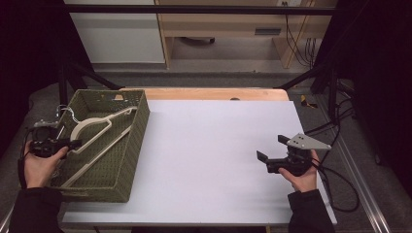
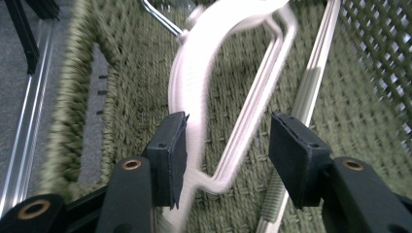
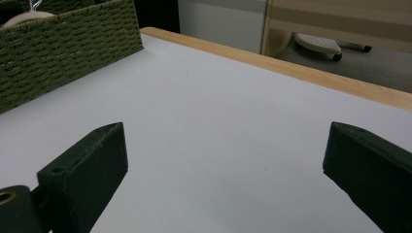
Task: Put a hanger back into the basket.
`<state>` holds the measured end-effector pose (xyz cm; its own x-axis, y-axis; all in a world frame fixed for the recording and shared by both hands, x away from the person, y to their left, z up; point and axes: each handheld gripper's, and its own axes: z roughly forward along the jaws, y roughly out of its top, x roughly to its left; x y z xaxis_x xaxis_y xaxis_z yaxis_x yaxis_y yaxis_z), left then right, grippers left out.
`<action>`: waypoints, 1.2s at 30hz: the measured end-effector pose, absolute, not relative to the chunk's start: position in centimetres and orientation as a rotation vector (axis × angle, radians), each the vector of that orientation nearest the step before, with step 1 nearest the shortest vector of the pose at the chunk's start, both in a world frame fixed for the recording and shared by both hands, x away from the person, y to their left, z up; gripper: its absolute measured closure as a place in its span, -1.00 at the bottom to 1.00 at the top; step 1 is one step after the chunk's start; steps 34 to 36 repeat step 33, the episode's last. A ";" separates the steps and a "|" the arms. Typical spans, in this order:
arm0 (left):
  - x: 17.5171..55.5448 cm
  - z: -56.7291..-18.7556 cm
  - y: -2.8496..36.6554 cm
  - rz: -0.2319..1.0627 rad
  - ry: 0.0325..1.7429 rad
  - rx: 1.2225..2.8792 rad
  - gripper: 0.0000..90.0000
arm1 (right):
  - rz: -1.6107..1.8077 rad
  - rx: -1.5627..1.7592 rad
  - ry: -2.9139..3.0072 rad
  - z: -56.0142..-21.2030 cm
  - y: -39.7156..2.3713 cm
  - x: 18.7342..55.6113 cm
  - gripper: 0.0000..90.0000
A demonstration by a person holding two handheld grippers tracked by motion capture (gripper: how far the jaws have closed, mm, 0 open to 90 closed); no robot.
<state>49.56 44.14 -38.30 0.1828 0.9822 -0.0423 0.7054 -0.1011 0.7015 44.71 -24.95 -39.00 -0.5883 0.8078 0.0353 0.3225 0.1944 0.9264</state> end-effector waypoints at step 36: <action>43.0 -34.7 30.0 0.550 0.888 1.675 -0.85 | 1.466 1.020 1.962 -38.3 -26.2 43.5 -0.96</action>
